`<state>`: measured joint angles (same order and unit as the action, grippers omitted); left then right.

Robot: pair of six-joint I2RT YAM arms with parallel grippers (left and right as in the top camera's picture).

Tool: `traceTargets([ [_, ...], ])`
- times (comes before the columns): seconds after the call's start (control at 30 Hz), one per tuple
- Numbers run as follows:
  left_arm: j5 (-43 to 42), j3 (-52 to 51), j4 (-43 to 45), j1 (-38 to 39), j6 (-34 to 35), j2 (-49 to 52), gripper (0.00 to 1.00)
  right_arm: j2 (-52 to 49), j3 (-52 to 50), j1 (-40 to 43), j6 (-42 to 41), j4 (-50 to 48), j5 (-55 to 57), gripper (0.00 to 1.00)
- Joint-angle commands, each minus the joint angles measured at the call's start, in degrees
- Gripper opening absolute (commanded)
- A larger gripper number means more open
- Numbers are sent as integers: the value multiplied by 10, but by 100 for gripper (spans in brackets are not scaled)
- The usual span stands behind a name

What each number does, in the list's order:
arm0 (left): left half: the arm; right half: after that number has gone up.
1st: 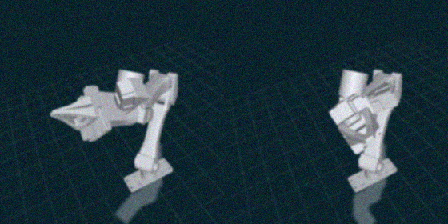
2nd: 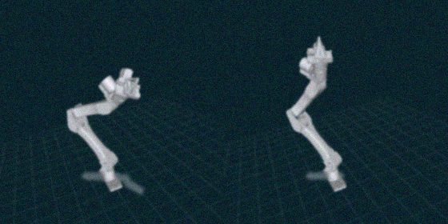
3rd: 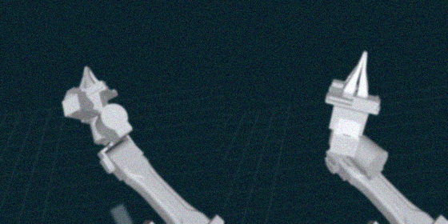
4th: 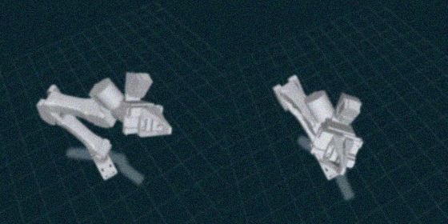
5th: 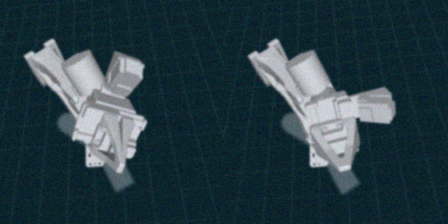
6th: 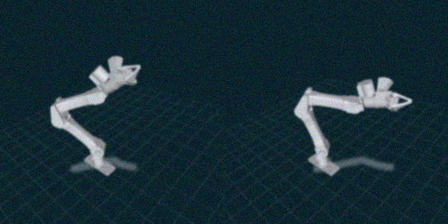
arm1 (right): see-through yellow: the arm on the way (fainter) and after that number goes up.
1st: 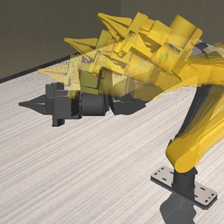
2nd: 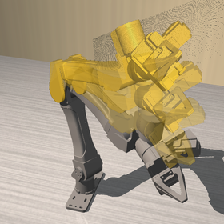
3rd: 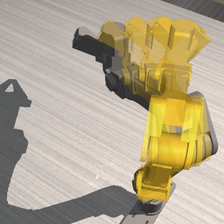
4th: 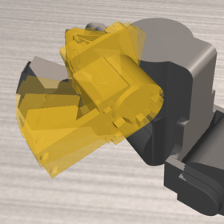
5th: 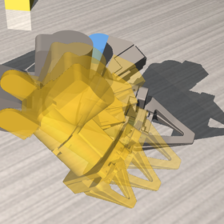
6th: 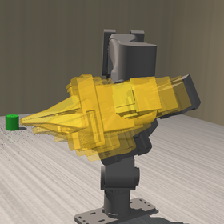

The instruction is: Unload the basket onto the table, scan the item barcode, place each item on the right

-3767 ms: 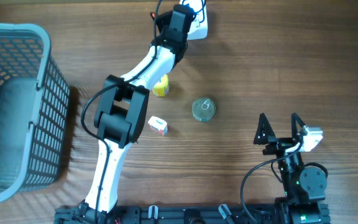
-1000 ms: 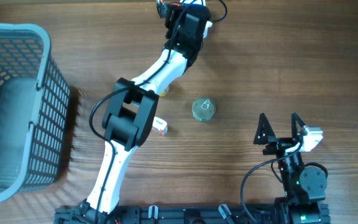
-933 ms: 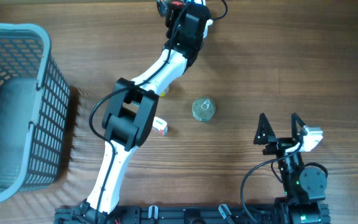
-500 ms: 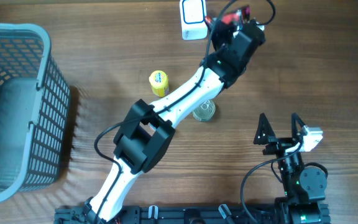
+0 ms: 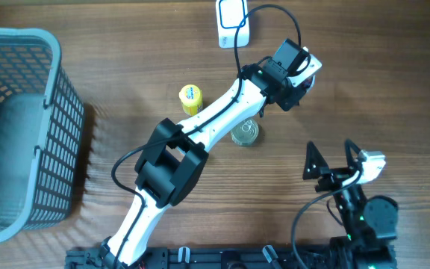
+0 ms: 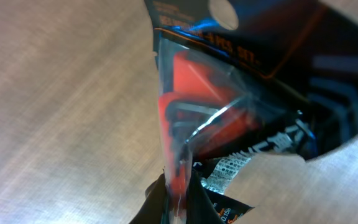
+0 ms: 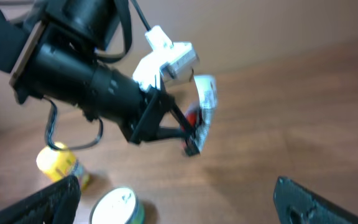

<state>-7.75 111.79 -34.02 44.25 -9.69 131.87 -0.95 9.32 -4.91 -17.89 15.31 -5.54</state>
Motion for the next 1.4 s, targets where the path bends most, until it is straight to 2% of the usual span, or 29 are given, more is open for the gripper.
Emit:
traceTargets([
  [0.0, -74, 6, -10, 1, 16, -21, 4, 3, 145, -2, -2, 134, 44, 100],
  [0.03, -96, 6, -10, 4, 16, -21, 4, 3, 195, -2, -3, 195, 60, 100],
  [0.13, -111, 6, -9, 18, 27, -17, 4, 3, 282, -2, -2, 297, 85, 100],
  [0.17, -111, 6, -10, 24, 27, -11, 4, 3, 294, -2, -10, 313, 80, 100],
  [0.23, -111, 6, -14, 38, 27, 2, 4, 3, 300, -2, -85, 320, 42, 100],
  [0.3, -130, 6, -20, 58, 27, 22, 4, 3, 294, -2, -116, 327, 88, 100],
  [0.33, -130, 6, -20, 63, 27, 27, 9, 3, 294, -2, -142, 327, 87, 100],
  [0.4, -130, 6, -20, 71, 26, 33, 36, 3, 294, -2, -151, 329, 81, 100],
  [0.5, -111, 6, -21, 72, 25, 34, 38, 3, 295, -2, -153, 330, 81, 100],
  [0.53, -101, 6, -21, 71, 25, 34, 46, 3, 295, -2, -153, 329, 81, 100],
  [0.6, -102, 6, -17, 62, 25, 26, 100, 2, 297, -2, -153, 339, 79, 100],
  [0.7, -97, 6, -50, 23, 26, -32, 100, -30, 305, -2, -184, 362, 81, 100],
  [0.77, -74, 6, -67, -14, 25, -107, 100, -92, 312, -2, -198, 361, 91, 100],
  [0.87, -54, 6, -57, -80, 25, -246, 100, -255, 318, -2, -250, 344, 96, 100],
  [0.93, -26, 6, -59, -126, 25, -327, 100, -376, 320, -2, -255, 327, 86, 100],
  [1.0, -9, 6, -75, -179, 19, -393, 100, -497, 320, -2, -254, 259, -5, 100],
  [1.03, -9, 6, -93, -201, 4, -412, 100, -533, 320, -2, -234, 232, -20, 100],
  [1.07, -9, 6, -116, -222, -11, -423, 100, -575, 321, 0, -252, 202, 3, 100],
  [1.13, -7, 6, -163, -257, -21, -428, 100, -616, 321, 19, -344, 187, 17, 99],
  [1.2, -7, 6, -192, -281, -21, -424, 100, -640, 321, 49, -427, 207, 46, 99],
  [1.3, -7, -2, -199, -287, -21, -421, 100, -655, 321, 69, -442, 223, 69, 97],
  [1.37, -7, -12, -199, -287, -21, -421, 100, -664, 320, 69, -488, 251, 106, 97],
])
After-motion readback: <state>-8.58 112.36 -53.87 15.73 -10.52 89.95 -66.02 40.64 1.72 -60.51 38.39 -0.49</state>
